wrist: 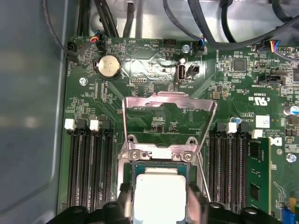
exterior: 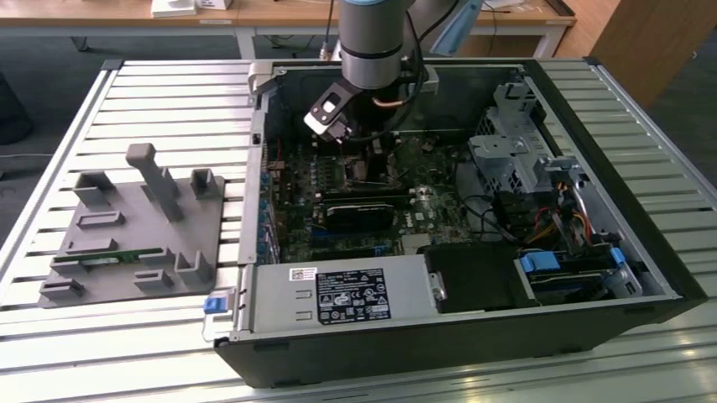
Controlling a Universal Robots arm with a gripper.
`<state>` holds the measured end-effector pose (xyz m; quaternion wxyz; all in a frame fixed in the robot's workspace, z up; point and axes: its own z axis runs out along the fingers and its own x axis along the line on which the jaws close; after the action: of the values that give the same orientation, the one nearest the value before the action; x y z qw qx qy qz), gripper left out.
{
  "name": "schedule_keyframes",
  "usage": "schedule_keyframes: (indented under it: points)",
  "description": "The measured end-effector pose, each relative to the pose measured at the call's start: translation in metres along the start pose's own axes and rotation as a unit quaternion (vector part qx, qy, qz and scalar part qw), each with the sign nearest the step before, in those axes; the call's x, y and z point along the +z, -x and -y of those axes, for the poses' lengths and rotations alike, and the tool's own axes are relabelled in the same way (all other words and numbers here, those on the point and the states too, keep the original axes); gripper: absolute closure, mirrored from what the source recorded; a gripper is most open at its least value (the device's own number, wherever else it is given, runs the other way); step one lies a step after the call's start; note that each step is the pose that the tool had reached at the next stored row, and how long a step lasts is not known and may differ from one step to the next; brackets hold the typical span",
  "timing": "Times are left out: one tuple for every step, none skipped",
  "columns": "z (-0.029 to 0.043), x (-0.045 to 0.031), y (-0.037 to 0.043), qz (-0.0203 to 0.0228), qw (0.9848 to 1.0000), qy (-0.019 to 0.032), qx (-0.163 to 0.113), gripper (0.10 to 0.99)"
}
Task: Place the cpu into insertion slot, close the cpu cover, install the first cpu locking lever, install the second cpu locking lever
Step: 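Place the cpu into insertion slot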
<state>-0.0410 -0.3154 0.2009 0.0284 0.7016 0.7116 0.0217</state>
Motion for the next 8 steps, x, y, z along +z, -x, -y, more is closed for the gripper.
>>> schedule_keyframes:
  points:
    - [-0.0002,-0.0016,0.0,0.0,1.0,-0.0002,0.0,0.486]
    - [-0.0003,-0.0031,0.0,-0.0004,1.0,-0.0005,0.0,0.553]
    - [-0.0005,-0.0043,0.0,-0.0008,1.0,-0.0008,0.0,0.616]
    - [-0.0007,-0.0055,0.0001,-0.001,1.0,-0.0011,0.0,0.616]
    - [-0.001,-0.0067,0.0001,-0.0014,1.0,-0.0016,0.0,0.671]
    - [-0.0012,-0.0078,0.0001,-0.0018,1.0,-0.002,0.0,0.729]
    - [-0.0014,-0.0088,0.0001,-0.0026,1.0,-0.0027,0.0,0.729]
    - [-0.0016,-0.0098,0.0001,-0.0037,1.0,-0.0033,0.0,0.788]
